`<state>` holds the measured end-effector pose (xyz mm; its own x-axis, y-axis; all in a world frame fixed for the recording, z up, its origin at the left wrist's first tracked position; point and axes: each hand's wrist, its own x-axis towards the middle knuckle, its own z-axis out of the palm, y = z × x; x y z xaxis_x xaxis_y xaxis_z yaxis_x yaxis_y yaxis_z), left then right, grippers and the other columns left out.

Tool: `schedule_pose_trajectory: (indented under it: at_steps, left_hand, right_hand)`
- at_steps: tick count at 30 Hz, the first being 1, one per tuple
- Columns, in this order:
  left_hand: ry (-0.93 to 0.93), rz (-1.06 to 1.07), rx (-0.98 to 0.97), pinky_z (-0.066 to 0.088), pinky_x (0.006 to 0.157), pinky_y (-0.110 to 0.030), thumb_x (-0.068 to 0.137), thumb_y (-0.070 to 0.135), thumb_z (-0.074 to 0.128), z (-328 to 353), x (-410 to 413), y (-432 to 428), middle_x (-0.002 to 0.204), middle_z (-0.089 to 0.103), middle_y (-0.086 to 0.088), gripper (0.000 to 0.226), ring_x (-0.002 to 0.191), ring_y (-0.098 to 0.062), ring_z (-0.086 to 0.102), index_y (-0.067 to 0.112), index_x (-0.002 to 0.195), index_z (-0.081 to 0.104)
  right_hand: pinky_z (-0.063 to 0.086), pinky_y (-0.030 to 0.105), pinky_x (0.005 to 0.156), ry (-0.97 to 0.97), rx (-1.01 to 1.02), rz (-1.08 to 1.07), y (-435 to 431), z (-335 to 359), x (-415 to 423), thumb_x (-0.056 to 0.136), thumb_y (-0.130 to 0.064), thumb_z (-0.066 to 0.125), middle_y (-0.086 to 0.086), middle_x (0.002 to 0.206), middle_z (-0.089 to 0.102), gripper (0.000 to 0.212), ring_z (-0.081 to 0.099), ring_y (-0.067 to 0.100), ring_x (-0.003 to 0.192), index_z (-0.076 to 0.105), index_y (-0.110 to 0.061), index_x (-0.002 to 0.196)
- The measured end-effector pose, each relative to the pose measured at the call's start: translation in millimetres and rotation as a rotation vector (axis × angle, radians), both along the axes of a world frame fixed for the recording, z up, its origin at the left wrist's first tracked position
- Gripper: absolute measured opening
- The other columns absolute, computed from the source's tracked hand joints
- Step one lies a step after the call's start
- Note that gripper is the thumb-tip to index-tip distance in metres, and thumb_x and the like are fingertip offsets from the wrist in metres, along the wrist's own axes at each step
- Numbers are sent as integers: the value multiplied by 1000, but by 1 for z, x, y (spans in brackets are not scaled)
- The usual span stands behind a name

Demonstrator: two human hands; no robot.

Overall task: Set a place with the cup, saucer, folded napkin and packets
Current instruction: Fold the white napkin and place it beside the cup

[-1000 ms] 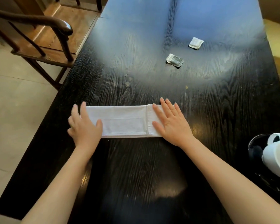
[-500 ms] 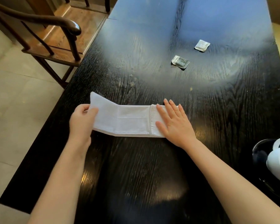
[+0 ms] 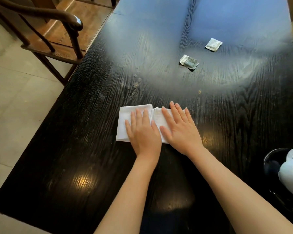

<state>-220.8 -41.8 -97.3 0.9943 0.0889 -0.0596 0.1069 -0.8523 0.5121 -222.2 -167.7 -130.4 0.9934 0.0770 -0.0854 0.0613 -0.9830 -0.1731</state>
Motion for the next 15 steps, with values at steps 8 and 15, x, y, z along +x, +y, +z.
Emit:
schedule_pose_trajectory:
  at_steps: [8, 15]
  left_hand:
    - [10, -231, 191, -18, 111, -43, 98, 35, 21, -22, -9, 16, 158, 6, -6, 53, 145, -19, -4, 19, 147, 12]
    - [-5, -406, 285, -19, 110, -50, 98, 30, 19, -19, -9, 41, 159, 5, 2, 50, 144, -20, -12, 27, 147, 11]
  right_hand:
    - [-8, 39, 118, 19, -4, -66, 8, 0, -8, 89, -56, 10, 6, 159, -2, 67, -8, 18, 146, 1, -27, 148]
    - [-10, 41, 117, 60, 33, -262, 40, 9, -40, 93, -51, 16, 9, 158, -9, 65, -11, 23, 145, -4, -23, 148]
